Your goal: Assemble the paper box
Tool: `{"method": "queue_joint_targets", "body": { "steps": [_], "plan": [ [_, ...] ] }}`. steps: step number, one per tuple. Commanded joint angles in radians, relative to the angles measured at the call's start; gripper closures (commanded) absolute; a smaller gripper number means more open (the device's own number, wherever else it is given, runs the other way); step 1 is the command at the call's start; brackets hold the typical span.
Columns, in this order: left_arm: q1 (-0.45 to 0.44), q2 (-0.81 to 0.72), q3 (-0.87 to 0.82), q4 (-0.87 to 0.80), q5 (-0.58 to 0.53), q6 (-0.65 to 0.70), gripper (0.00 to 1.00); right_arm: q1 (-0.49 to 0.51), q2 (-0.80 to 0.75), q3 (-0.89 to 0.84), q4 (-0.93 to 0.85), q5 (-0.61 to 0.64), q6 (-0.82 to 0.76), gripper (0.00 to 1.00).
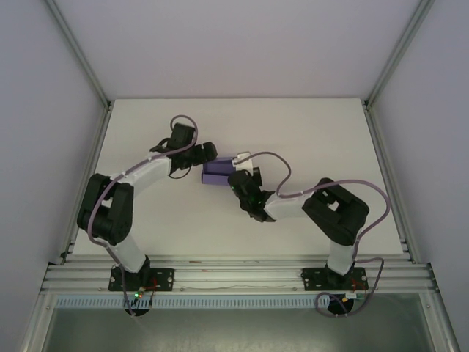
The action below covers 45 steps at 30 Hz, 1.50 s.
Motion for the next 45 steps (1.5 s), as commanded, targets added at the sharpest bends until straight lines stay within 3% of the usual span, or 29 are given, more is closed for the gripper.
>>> {"method": "queue_joint_targets", "body": {
  "steps": [1, 4, 8, 21, 26, 28, 32, 39, 45],
  "plan": [
    [-0.004, -0.033, -0.096, 0.056, 0.027, -0.034, 0.16, 0.022, -0.013, -0.022, -0.091, -0.001, -0.052, 0.95],
    [-0.003, -0.027, -0.145, 0.116, 0.057, -0.043, 0.19, 0.043, -0.040, -0.024, -0.150, 0.008, -0.049, 0.89],
    [-0.004, -0.005, -0.166, 0.132, 0.090, -0.039, 0.30, 0.048, -0.097, -0.050, -0.216, -0.026, 0.007, 0.70],
    [0.003, 0.042, -0.209, 0.207, 0.067, 0.014, 0.31, 0.035, -0.318, -0.158, -0.363, -0.266, 0.015, 0.41],
    [0.023, 0.059, -0.213, 0.257, 0.118, 0.020, 0.31, -0.071, -0.378, -0.138, -0.421, -0.419, 0.112, 0.17],
    [0.025, 0.063, -0.215, 0.280, 0.138, 0.051, 0.31, -0.143, -0.371, -0.116, -0.416, -0.524, 0.189, 0.00],
    [0.032, 0.084, -0.208, 0.309, 0.161, 0.068, 0.33, -0.237, -0.306, -0.027, -0.431, -0.616, 0.306, 0.00],
    [0.062, 0.128, -0.217, 0.360, 0.226, 0.047, 0.53, -0.405, -0.122, 0.138, -0.479, -0.868, 0.515, 0.00],
    [0.107, 0.133, -0.277, 0.458, 0.310, 0.043, 0.66, -0.458, -0.006, 0.206, -0.443, -1.111, 0.565, 0.00]
  ]
}}
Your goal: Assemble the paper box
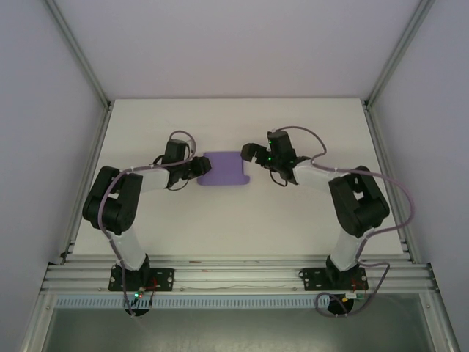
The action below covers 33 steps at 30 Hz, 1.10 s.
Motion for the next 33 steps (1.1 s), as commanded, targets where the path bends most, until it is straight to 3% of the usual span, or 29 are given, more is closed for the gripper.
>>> {"method": "queue_joint_targets", "body": {
  "steps": [1, 4, 8, 18, 22, 26, 29, 31, 32, 33],
  "plan": [
    [0.034, 0.029, -0.060, 0.069, 0.061, -0.040, 0.67, 0.000, 0.045, 0.062, -0.039, -0.181, 0.054, 0.00],
    [0.064, 0.051, -0.100, 0.156, 0.115, -0.099, 0.78, -0.004, 0.088, 0.109, -0.107, -0.218, 0.037, 0.00],
    [0.085, 0.070, -0.146, 0.277, 0.189, -0.150, 0.81, -0.005, 0.133, 0.148, -0.135, -0.282, 0.047, 0.03],
    [0.119, 0.041, -0.176, 0.309, 0.222, -0.151, 0.85, -0.014, 0.198, 0.205, -0.125, -0.428, 0.097, 0.05],
    [0.118, 0.038, -0.174, 0.301, 0.215, -0.143, 0.85, -0.013, 0.236, 0.213, -0.051, -0.513, 0.147, 0.12],
    [0.118, 0.040, -0.163, 0.288, 0.219, -0.128, 0.85, -0.015, 0.261, 0.229, 0.026, -0.551, 0.188, 0.30],
    [0.118, 0.035, -0.161, 0.292, 0.222, -0.116, 0.83, -0.014, 0.258, 0.226, 0.083, -0.579, 0.223, 0.42],
    [0.118, 0.021, -0.162, 0.308, 0.228, -0.098, 0.79, -0.015, 0.246, 0.222, 0.084, -0.579, 0.227, 0.46],
    [0.118, 0.005, -0.163, 0.319, 0.226, -0.093, 0.73, -0.015, 0.234, 0.215, 0.084, -0.577, 0.235, 0.50],
    [0.118, -0.014, -0.166, 0.337, 0.234, -0.076, 0.59, -0.015, 0.224, 0.209, 0.086, -0.573, 0.244, 0.53]
  ]
}}
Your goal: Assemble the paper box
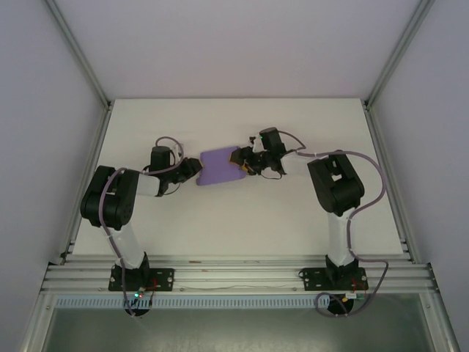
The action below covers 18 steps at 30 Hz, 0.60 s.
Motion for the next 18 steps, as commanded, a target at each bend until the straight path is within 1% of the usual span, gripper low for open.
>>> {"method": "queue_joint_targets", "body": {
  "steps": [1, 3, 4, 5, 6, 8, 10, 11, 12, 14, 15, 16, 17, 18],
  "plan": [
    [-0.003, -0.064, -0.017, 0.016, 0.022, 0.073, 0.45, 0.001, -0.052, 0.004, 0.062, -0.021, 0.055, 0.55],
    [-0.012, -0.130, -0.014, 0.027, -0.009, 0.117, 0.29, -0.003, -0.069, 0.017, -0.004, -0.005, 0.089, 0.56],
    [-0.020, -0.164, -0.004, 0.014, -0.023, 0.179, 0.18, -0.003, -0.081, 0.024, -0.049, 0.001, 0.103, 0.57],
    [-0.029, -0.210, 0.008, -0.017, -0.050, 0.241, 0.01, -0.003, -0.096, 0.028, -0.093, 0.014, 0.128, 0.60],
    [-0.038, -0.251, 0.022, -0.061, -0.064, 0.318, 0.00, -0.005, -0.110, 0.027, -0.125, 0.019, 0.154, 0.62],
    [-0.057, -0.343, 0.056, -0.176, -0.073, 0.501, 0.00, -0.015, -0.143, 0.038, -0.206, 0.018, 0.212, 0.63],
    [-0.089, -0.429, 0.079, -0.285, -0.073, 0.696, 0.00, -0.024, -0.177, 0.060, -0.293, 0.004, 0.249, 0.59],
    [-0.113, -0.469, 0.092, -0.360, -0.066, 0.821, 0.00, -0.029, -0.197, 0.079, -0.356, 0.004, 0.276, 0.58],
    [-0.133, -0.495, 0.108, -0.448, -0.031, 0.942, 0.00, -0.036, -0.211, 0.097, -0.415, 0.000, 0.298, 0.59],
    [-0.172, -0.530, 0.159, -0.679, 0.049, 1.210, 0.00, -0.045, -0.235, 0.131, -0.526, -0.011, 0.325, 0.59],
    [-0.195, -0.542, 0.176, -0.752, 0.036, 1.301, 0.00, -0.050, -0.243, 0.143, -0.570, -0.021, 0.339, 0.59],
    [-0.216, -0.553, 0.183, -0.781, -0.014, 1.344, 0.00, -0.053, -0.248, 0.156, -0.613, -0.041, 0.355, 0.59],
    [-0.236, -0.563, 0.189, -0.799, -0.086, 1.379, 0.00, -0.057, -0.253, 0.166, -0.634, -0.068, 0.373, 0.61],
    [-0.250, -0.570, 0.193, -0.814, -0.130, 1.410, 0.00, -0.057, -0.263, 0.168, -0.637, -0.082, 0.384, 0.61]
  ]
}}
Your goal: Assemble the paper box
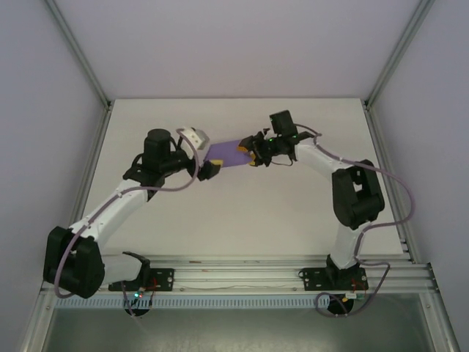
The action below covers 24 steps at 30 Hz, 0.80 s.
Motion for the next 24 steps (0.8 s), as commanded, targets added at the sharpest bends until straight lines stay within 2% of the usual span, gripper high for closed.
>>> {"method": "queue_joint_targets", "body": {
  "steps": [1, 5, 8, 12, 17, 24],
  "plan": [
    [-0.039, -0.014, 0.026, -0.261, -0.129, 0.354, 0.00, -0.006, -0.055, 0.028, -0.166, -0.065, 0.093, 0.61],
    [-0.059, -0.020, 0.092, -0.340, -0.218, 0.461, 0.00, -0.009, -0.075, 0.037, -0.174, -0.098, 0.179, 0.62],
    [-0.069, -0.002, 0.125, -0.379, -0.261, 0.536, 0.00, -0.007, -0.083, 0.015, -0.097, -0.143, 0.259, 0.62],
    [-0.102, 0.055, 0.154, -0.418, -0.359, 0.592, 0.00, -0.008, -0.084, 0.013, -0.096, -0.148, 0.274, 0.62],
    [-0.105, 0.112, 0.166, -0.393, -0.361, 0.632, 0.00, -0.010, -0.086, -0.012, -0.051, -0.187, 0.350, 0.65],
    [-0.109, 0.179, 0.217, -0.350, -0.438, 0.622, 0.05, -0.004, -0.097, 0.031, -0.171, -0.210, 0.270, 0.68]
  ]
}}
